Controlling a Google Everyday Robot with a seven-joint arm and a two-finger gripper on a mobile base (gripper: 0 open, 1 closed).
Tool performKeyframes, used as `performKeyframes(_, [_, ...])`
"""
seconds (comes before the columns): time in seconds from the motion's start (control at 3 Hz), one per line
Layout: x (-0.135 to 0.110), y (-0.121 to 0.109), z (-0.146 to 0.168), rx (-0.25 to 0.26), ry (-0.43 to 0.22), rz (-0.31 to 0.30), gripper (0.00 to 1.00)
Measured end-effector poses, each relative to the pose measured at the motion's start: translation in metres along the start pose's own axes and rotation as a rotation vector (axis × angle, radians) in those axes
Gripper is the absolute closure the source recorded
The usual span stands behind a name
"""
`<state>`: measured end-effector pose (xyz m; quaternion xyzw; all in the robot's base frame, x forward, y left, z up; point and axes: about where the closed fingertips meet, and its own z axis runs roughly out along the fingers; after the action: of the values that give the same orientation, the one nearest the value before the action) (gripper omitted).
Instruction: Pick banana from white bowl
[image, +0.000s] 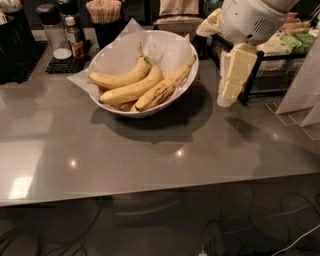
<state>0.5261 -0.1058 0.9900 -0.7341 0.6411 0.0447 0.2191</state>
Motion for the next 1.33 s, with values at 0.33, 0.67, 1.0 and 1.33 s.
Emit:
performKeyframes(0.33, [-0.003,-0.019,0.017,-0.043,-0.021,-0.075,0.0])
performKeyframes(0.67, [-0.013,-0.057,0.042,-0.094,-0.079,-0.21,0.0])
performKeyframes(1.0, [-0.018,-0.072,0.047,-0.079,-0.103,-0.244,0.0])
performKeyframes(1.33, [-0.007,-0.069,0.047,-0.049,-0.122,-0.183,0.0])
